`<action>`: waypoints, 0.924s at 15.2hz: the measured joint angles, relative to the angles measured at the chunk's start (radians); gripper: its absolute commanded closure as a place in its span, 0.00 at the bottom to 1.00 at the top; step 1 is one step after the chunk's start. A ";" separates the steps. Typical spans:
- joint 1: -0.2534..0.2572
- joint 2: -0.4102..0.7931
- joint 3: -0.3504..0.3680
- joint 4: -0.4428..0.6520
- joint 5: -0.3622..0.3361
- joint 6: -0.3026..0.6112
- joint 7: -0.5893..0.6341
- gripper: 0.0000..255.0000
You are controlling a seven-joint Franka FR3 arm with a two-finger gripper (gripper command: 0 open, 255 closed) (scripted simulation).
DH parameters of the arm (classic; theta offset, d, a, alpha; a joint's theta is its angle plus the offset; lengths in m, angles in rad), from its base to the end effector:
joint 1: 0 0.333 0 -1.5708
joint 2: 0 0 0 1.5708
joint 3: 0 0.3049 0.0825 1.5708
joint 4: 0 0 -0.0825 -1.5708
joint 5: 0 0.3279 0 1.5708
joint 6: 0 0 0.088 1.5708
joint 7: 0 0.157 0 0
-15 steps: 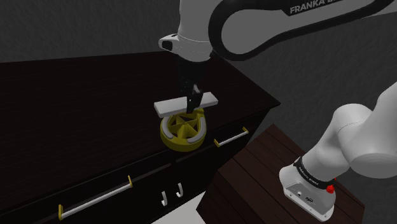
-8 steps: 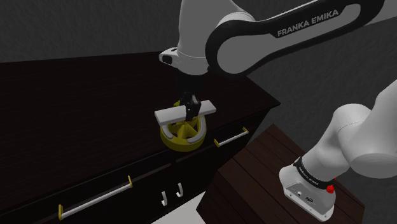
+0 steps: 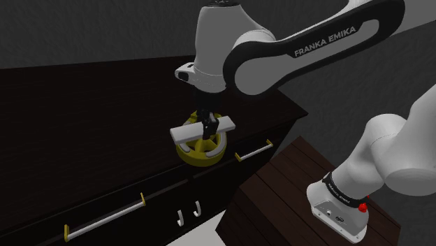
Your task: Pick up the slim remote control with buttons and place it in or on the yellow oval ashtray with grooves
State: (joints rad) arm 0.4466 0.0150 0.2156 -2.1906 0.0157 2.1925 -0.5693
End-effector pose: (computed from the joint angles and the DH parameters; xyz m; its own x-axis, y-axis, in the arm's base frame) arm 0.3825 0.2997 0.3506 0.3415 0.9399 -0.0023 0.9397 -0.3415 -0.0203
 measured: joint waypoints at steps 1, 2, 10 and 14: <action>0.000 0.001 0.000 0.000 0.000 0.001 0.000 1.00; 0.000 0.001 0.000 0.000 0.000 0.001 0.000 1.00; 0.000 0.001 0.000 0.000 0.000 0.002 0.001 0.00; -0.002 -0.042 -0.002 0.055 0.009 -0.094 -0.007 0.00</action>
State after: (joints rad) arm 0.4446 -0.0267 0.2137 -2.1352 0.0249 2.0983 -0.5767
